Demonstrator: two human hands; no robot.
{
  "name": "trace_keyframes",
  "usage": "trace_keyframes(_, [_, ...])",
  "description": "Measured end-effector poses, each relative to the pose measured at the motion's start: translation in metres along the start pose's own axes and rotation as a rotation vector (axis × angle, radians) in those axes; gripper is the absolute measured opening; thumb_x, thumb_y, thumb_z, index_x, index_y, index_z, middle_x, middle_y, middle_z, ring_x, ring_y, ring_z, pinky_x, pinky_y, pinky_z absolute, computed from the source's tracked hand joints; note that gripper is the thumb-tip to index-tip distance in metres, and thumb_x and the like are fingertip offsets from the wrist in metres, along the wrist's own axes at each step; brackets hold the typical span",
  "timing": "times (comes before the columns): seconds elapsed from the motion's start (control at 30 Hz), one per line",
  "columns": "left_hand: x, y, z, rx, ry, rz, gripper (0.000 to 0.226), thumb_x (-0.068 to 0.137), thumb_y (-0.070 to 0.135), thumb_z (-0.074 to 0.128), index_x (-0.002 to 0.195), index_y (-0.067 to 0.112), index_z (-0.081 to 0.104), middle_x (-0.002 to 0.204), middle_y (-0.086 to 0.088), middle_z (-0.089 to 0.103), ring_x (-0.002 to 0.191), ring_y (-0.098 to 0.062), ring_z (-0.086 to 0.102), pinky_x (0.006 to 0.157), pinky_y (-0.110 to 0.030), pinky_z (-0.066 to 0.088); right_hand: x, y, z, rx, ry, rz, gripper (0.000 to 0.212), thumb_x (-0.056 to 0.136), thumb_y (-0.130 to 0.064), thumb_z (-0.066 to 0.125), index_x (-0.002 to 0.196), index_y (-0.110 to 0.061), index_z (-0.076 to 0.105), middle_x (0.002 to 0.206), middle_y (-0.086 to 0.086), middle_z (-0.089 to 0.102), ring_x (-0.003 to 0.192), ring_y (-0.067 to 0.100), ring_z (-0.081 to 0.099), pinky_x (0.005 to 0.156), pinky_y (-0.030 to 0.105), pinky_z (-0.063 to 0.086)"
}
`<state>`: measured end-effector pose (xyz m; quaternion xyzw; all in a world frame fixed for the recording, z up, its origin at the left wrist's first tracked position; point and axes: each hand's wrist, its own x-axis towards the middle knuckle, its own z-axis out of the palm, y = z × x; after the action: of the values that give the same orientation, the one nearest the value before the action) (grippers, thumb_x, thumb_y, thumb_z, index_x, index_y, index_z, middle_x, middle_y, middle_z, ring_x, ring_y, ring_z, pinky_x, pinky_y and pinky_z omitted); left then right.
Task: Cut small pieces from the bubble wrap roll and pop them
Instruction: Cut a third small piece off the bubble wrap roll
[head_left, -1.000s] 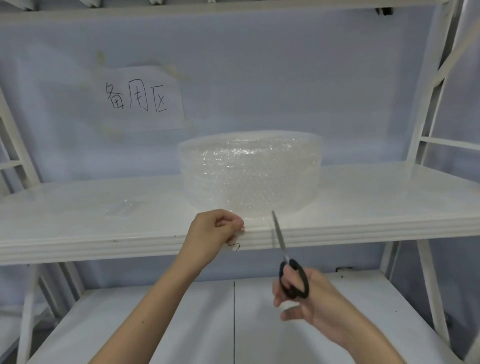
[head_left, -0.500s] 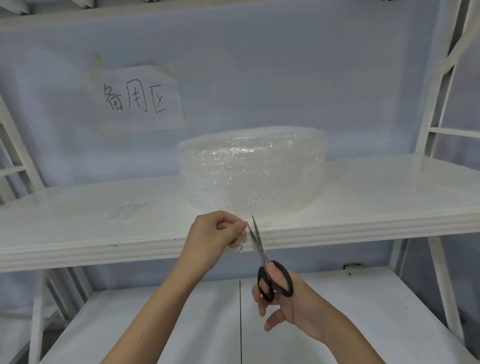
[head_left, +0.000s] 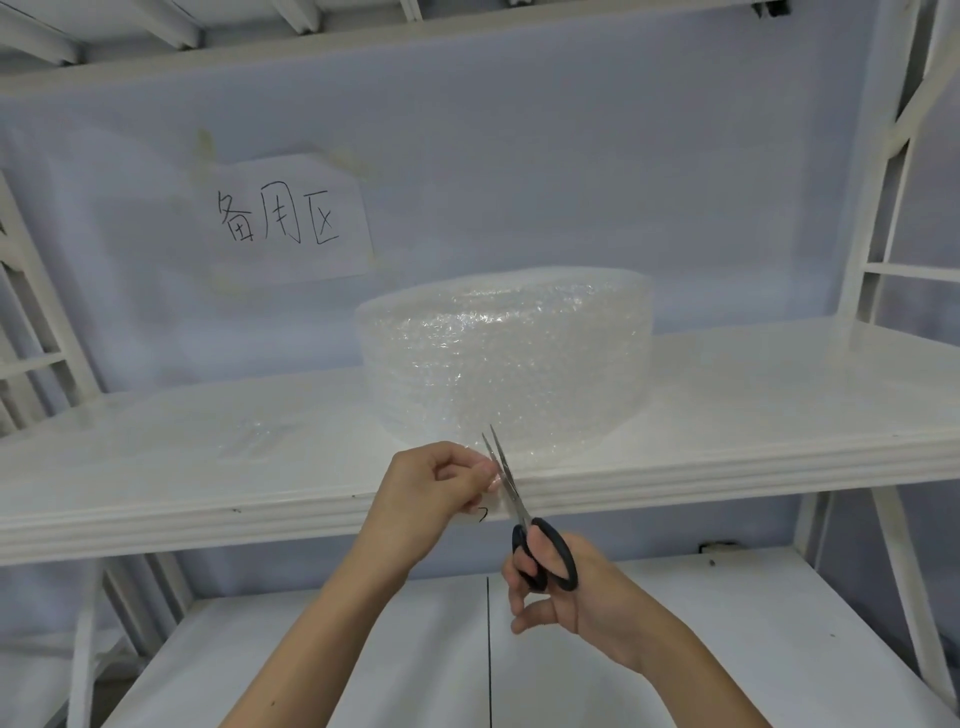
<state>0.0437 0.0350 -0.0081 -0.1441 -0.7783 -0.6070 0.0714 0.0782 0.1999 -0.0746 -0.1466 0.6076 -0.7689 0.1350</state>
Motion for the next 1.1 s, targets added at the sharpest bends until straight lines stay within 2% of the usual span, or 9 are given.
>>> trace_keyframes(0.17, [-0.002,-0.001,0.002,-0.024,-0.004,-0.001,0.008,0.087,0.014,0.07,0.082,0.008,0.073,0.064,0.001,0.072,0.059,-0.009,0.061,0.063,-0.019,0.052,-0.003,0.001,0.003,0.003,0.025,-0.024,0.036,0.083,-0.038,0.06,0.054,-0.019,0.063,0.069,0.005,0.055,0.06,0.019,0.055,0.061,0.032,0.055])
trace_keyframes(0.37, [-0.007,-0.003,0.004,-0.013,-0.039,-0.003,0.007,0.086,0.012,0.069,0.082,0.007,0.073,0.071,-0.005,0.075,0.062,-0.012,0.061,0.066,-0.022,0.054,0.0,-0.001,0.002,0.014,0.023,-0.017,0.038,0.084,-0.041,0.058,0.064,-0.01,0.051,0.068,0.006,0.055,0.061,0.022,0.055,0.062,0.036,0.055])
trace_keyframes(0.57, [-0.009,-0.003,0.0,0.001,-0.041,0.002,0.008,0.086,0.009,0.068,0.08,0.007,0.072,0.067,-0.002,0.072,0.06,-0.012,0.06,0.065,-0.023,0.053,0.004,-0.01,0.005,-0.045,0.028,-0.055,0.039,0.082,-0.045,0.065,0.053,-0.02,0.061,0.067,0.004,0.054,0.058,0.019,0.055,0.062,0.033,0.056])
trace_keyframes(0.7, [-0.011,-0.003,0.0,0.016,-0.079,-0.01,0.008,0.087,0.011,0.069,0.082,0.006,0.073,0.067,-0.004,0.072,0.06,-0.01,0.06,0.065,-0.021,0.053,0.008,-0.015,0.005,-0.034,0.034,-0.067,0.037,0.084,-0.041,0.059,0.061,-0.011,0.055,0.067,0.006,0.055,0.058,0.02,0.055,0.061,0.036,0.056])
trace_keyframes(0.87, [-0.012,0.001,-0.002,0.022,-0.109,0.003,0.008,0.087,0.014,0.07,0.083,0.008,0.073,0.064,0.001,0.071,0.061,-0.01,0.06,0.065,-0.02,0.053,0.013,-0.019,0.01,-0.052,0.047,-0.102,0.036,0.084,-0.04,0.059,0.06,-0.013,0.062,0.066,0.006,0.054,0.057,0.02,0.055,0.059,0.033,0.055])
trace_keyframes(0.97, [-0.013,0.004,-0.007,0.018,-0.116,0.023,0.006,0.086,0.014,0.071,0.084,0.009,0.074,0.068,-0.003,0.072,0.063,-0.011,0.061,0.065,-0.019,0.053,0.013,-0.019,0.011,-0.043,0.063,-0.112,0.037,0.083,-0.04,0.062,0.065,-0.008,0.059,0.067,0.006,0.053,0.056,0.019,0.055,0.058,0.032,0.055])
trace_keyframes(1.1, [-0.015,0.005,-0.013,-0.01,-0.071,0.023,0.006,0.087,0.014,0.07,0.09,0.012,0.075,0.074,-0.003,0.077,0.064,-0.007,0.065,0.066,-0.019,0.055,0.01,-0.02,0.012,-0.041,0.067,-0.119,0.039,0.08,-0.043,0.063,0.063,-0.009,0.058,0.067,0.006,0.052,0.056,0.019,0.053,0.057,0.031,0.055])
